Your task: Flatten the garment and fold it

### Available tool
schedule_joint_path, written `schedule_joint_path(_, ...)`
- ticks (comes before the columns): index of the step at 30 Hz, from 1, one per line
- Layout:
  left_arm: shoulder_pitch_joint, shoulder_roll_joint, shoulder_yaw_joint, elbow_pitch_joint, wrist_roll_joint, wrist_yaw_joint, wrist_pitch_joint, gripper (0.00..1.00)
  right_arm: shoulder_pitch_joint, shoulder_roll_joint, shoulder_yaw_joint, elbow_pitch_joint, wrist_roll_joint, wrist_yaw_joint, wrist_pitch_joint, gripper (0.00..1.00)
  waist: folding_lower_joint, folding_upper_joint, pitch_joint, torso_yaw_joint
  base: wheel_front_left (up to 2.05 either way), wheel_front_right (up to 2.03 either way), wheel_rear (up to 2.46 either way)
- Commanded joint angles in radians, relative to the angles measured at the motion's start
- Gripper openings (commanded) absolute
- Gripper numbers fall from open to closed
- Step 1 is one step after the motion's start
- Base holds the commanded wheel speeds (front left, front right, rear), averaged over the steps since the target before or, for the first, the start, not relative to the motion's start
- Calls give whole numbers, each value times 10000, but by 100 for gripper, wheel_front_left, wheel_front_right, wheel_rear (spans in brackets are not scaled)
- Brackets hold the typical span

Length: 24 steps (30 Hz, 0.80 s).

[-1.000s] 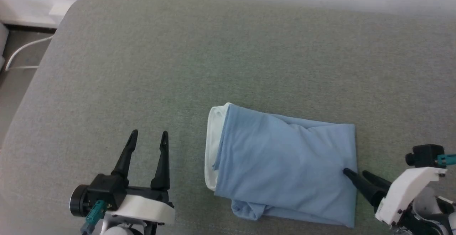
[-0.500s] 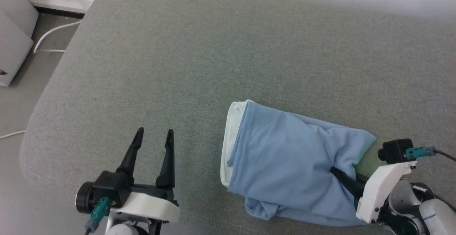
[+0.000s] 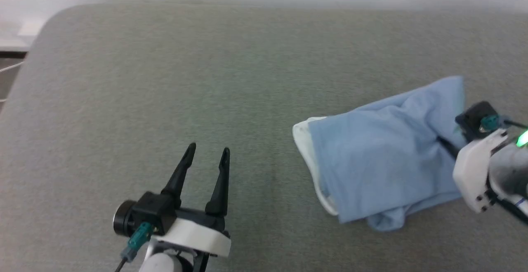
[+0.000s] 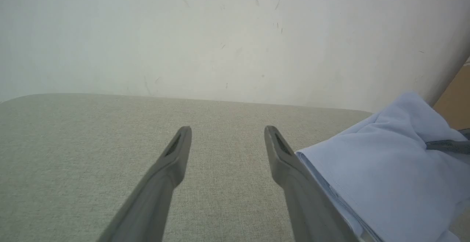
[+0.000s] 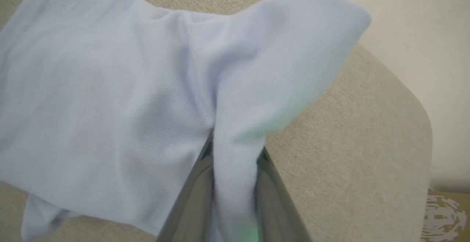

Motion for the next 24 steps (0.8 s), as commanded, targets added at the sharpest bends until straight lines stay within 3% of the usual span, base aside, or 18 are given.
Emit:
schedule_joint_path(1, -337, -8, -9, -65, 41, 77, -46, 100, -508, -395, 188, -154, -293, -23, 191, 0, 0, 0, 654, -1429, 0, 0, 0)
schedule_joint_path(6, -1256, -9, -172, -129, 175, -9, -46, 100, -1520, -1703, 665, -337, -403, -23, 745, 0, 0, 0, 1906, -2224, 0, 0, 0)
schedule_joint_path(12, -2429, -9, -406, -110, 509, -209, -46, 100, -2184, -2958, 210, 428, -468, -23, 394, 0, 0, 0, 3374, -2617, 0, 0, 0)
schedule_joint_path(18, -3113, -9, -525, -145, 822, -394, -46, 100, -2134, -3575, -785, 1933, -737, -23, -500, 0, 0, 0, 4378, -2544, 0, 0, 0)
schedule_joint_path(24, -3434, -9, -489, -210, 882, -468, -46, 100, -1959, -3733, -1865, 3550, -1347, -23, -1547, 0, 0, 0, 4905, -2274, 0, 0, 0)
